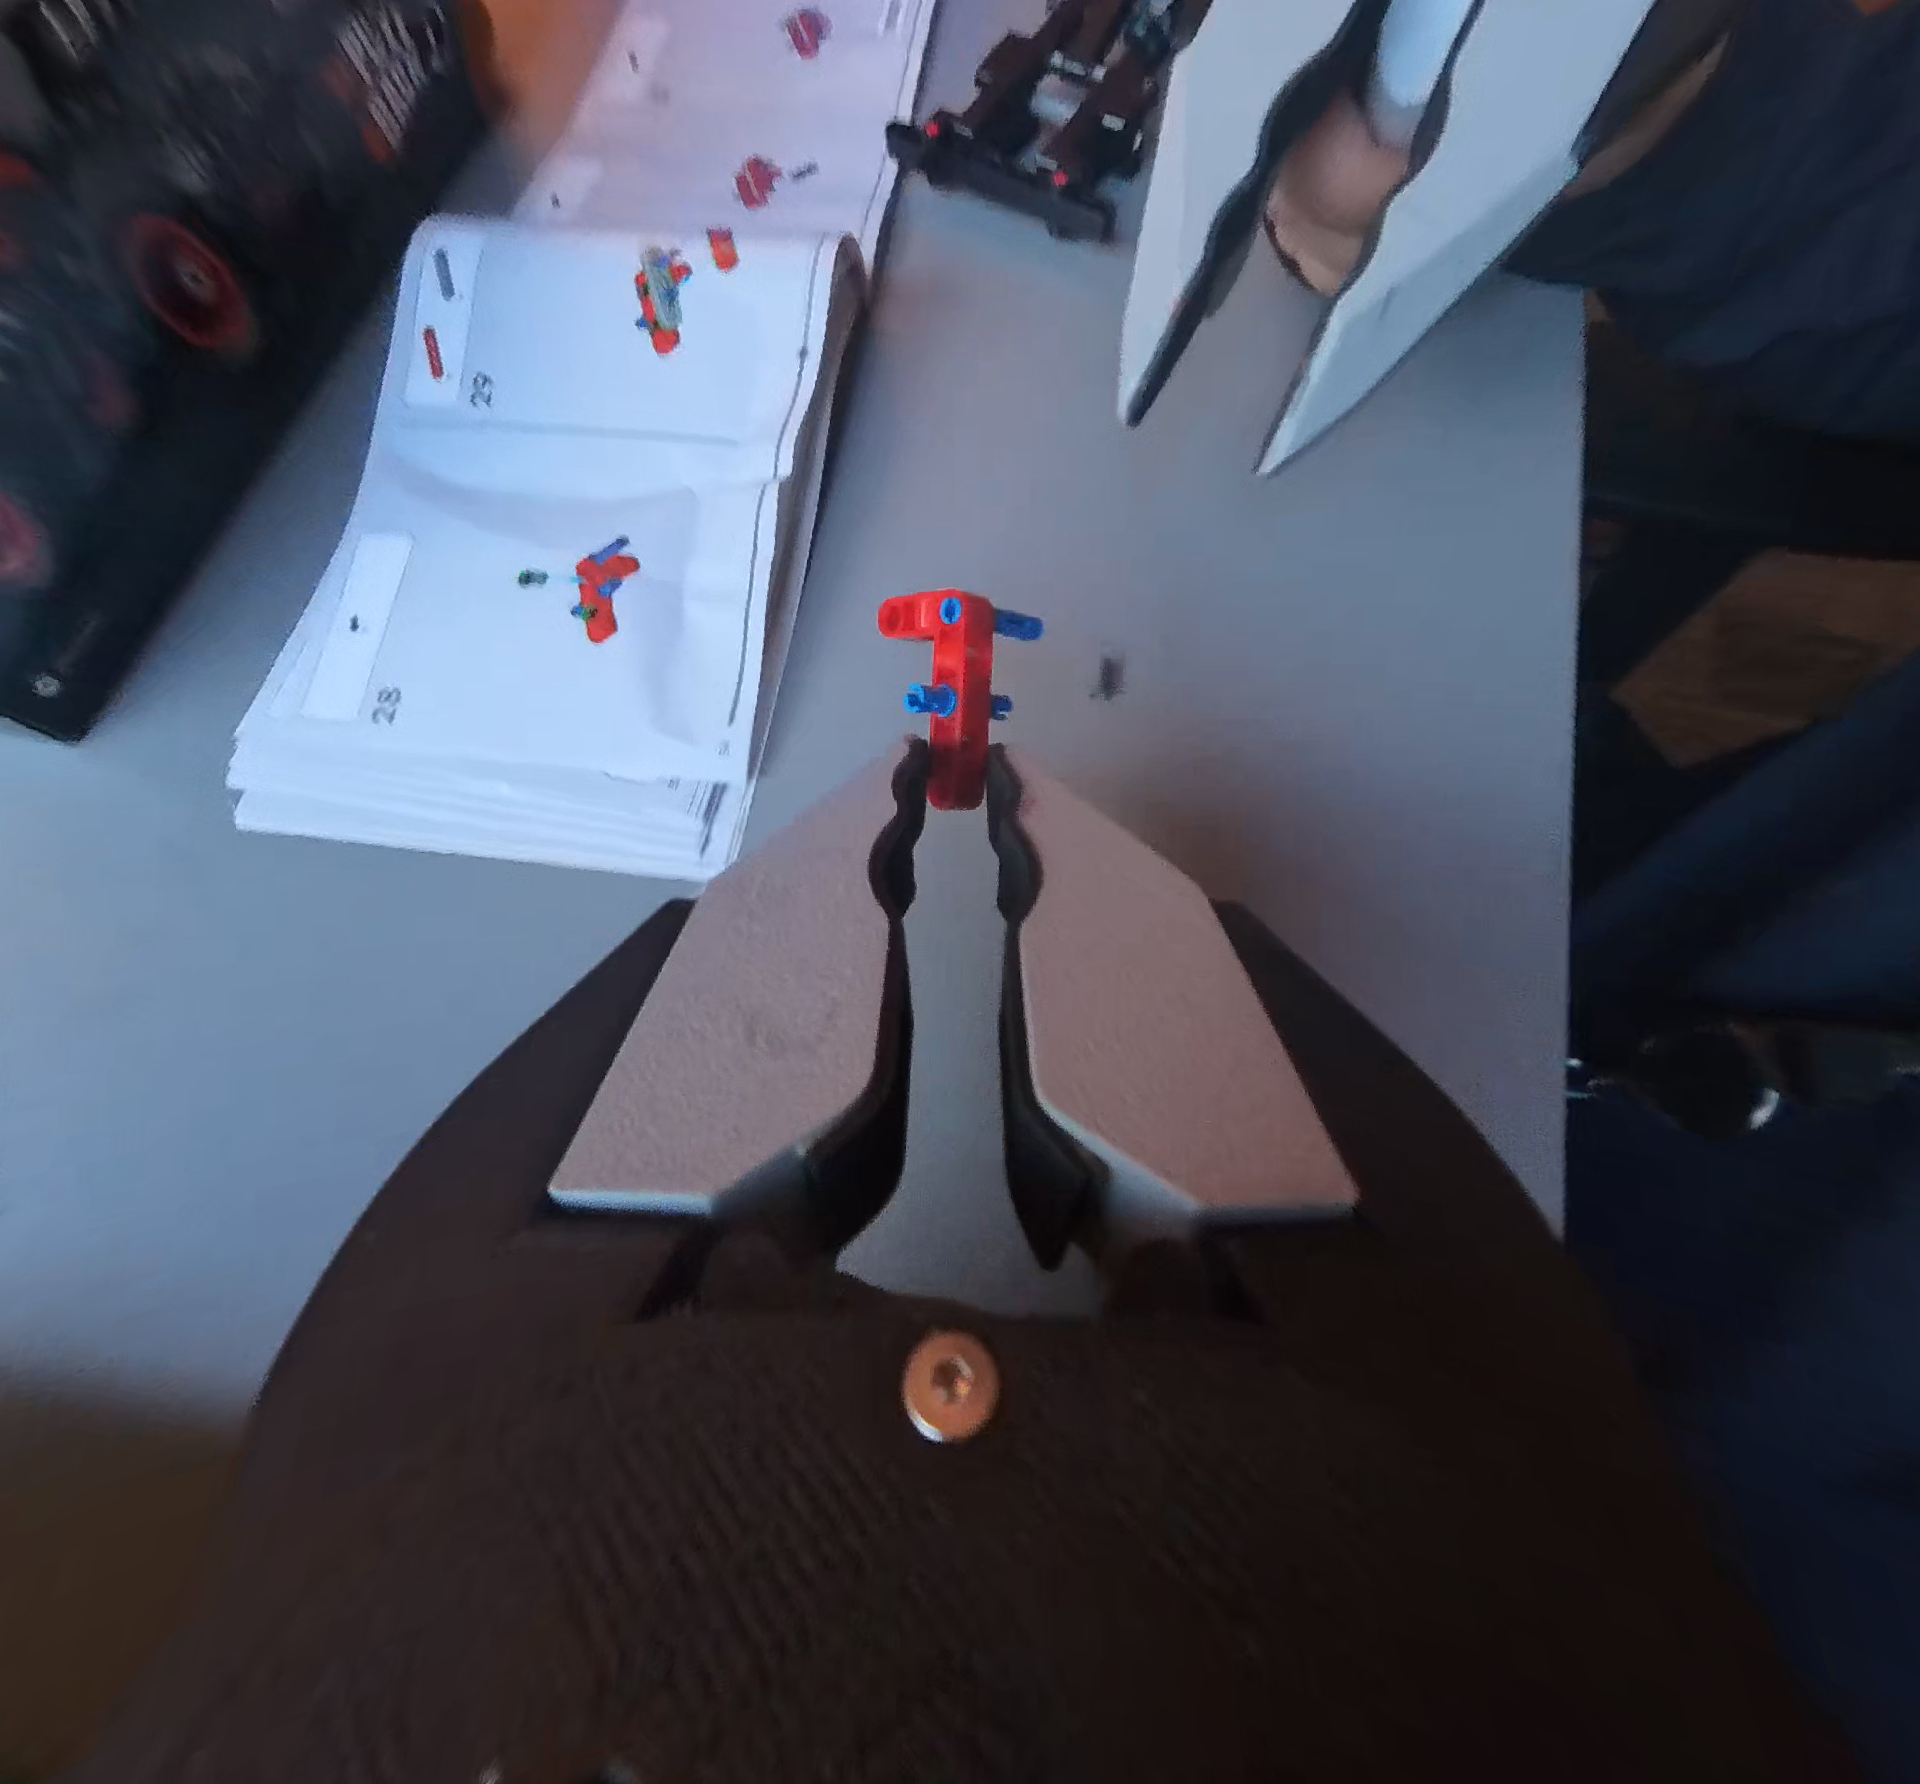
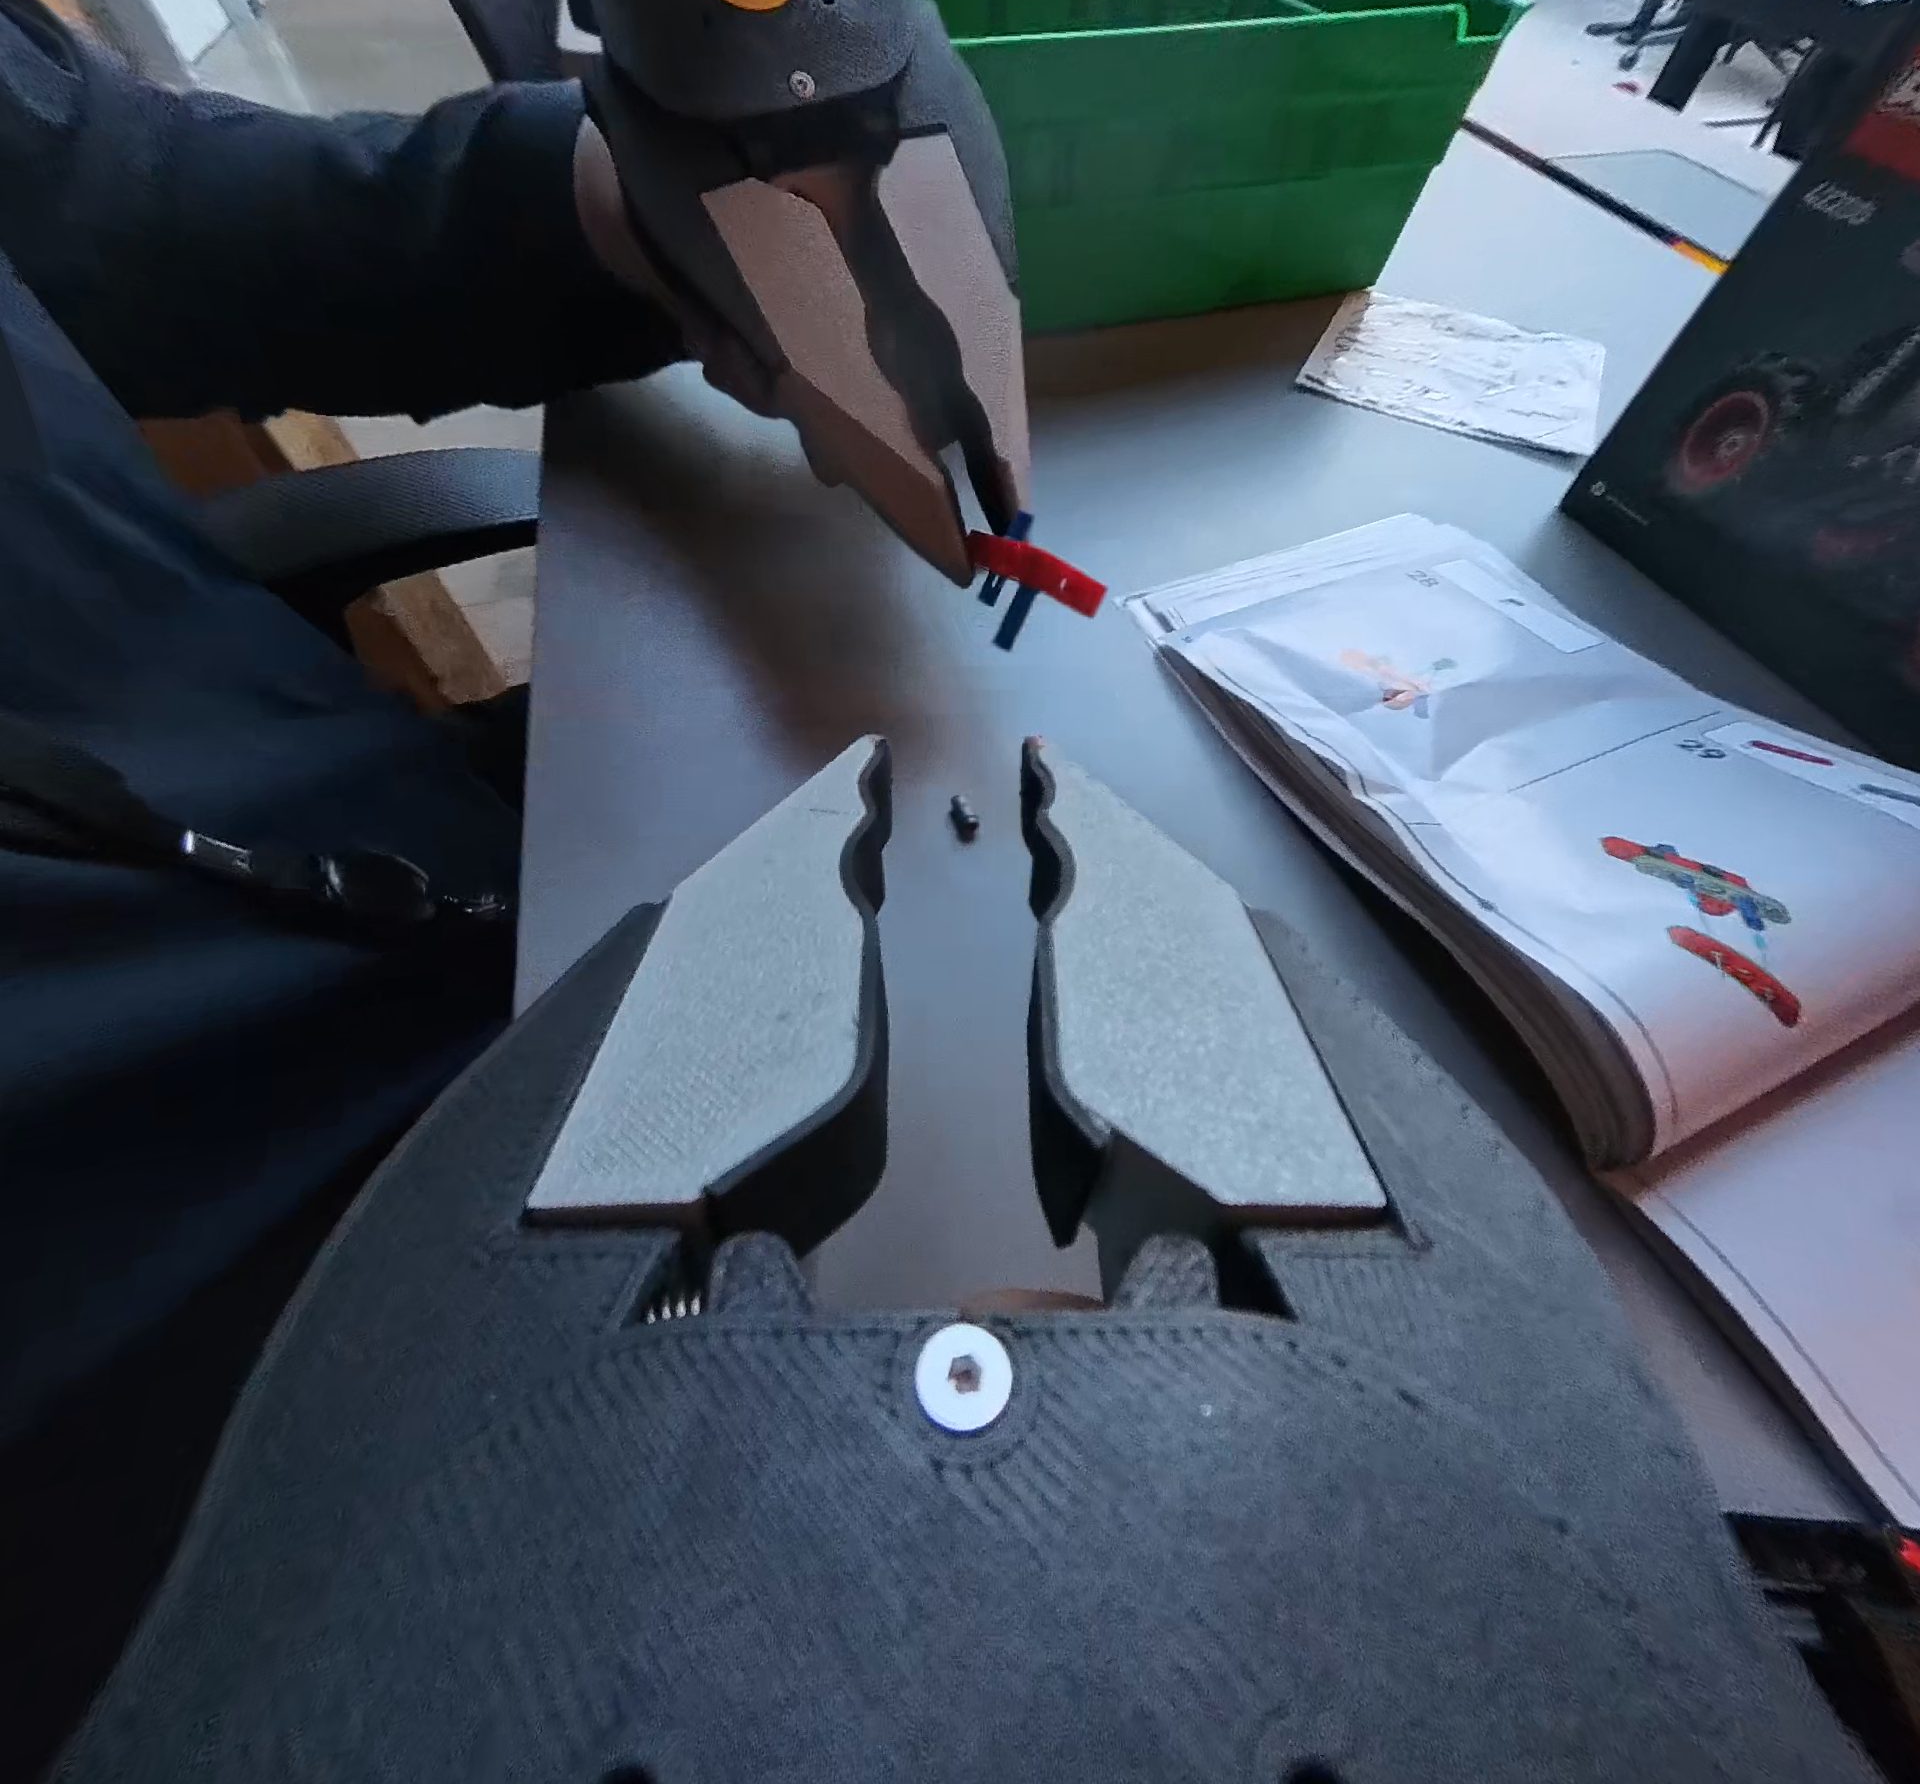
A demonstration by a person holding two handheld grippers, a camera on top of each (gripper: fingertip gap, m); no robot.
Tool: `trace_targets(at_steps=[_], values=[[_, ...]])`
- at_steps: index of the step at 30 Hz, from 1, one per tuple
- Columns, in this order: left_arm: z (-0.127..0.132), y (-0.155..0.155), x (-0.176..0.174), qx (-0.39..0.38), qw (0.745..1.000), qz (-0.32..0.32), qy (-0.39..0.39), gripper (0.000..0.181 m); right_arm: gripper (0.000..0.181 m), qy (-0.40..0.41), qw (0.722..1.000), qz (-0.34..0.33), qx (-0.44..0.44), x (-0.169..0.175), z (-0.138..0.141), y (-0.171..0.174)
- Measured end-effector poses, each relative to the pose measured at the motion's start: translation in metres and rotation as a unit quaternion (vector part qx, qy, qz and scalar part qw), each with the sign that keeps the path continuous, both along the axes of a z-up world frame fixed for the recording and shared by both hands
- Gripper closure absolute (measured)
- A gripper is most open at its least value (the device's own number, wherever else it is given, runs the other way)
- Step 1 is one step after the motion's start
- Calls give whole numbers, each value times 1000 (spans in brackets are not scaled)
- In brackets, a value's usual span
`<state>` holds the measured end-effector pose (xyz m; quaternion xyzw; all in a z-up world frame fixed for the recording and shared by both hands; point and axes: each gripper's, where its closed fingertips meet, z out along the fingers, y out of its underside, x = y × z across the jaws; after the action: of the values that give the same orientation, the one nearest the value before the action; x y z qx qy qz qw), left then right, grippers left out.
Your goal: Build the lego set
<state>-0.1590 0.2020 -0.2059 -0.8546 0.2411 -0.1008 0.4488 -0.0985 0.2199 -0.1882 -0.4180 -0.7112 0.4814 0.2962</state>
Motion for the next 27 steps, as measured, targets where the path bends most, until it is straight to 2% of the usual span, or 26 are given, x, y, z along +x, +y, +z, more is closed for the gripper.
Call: trace_targets(at_steps=[1, 4, 7, 11, 14, 20, 27], values=[[0, 3, 4, 4, 1000, -7, -19, 174, 160, 4, 1000, -7, 5, -2, 0, 2], [-2, 4, 14, -24, 997, -14, -71, 174, 160, 11, 1000, -18, 11, -6, 1, 7], [10, 2, 22, 21, 996, -34, -82, 174, 161, 21, 1000, -18, 6, -9, 5, 7], [8, -1, 28, 53, 995, -51, -60, 174, 157, 14, 1000, 6, -16, -13, 6, -5], [18, -3, 37, 87, 991, -79, -67, 174, 153, 6, 999, 14, -51, -17, 9, -11], [19, -6, 40, 100, 990, -89, -49, 174, 159, 29, 998, 16, -54, -15, 15, -16], [20, -7, 40, 111, 989, -91, -40, 173, 152, 28, 995, 39, -87, -12, 20, -20]])
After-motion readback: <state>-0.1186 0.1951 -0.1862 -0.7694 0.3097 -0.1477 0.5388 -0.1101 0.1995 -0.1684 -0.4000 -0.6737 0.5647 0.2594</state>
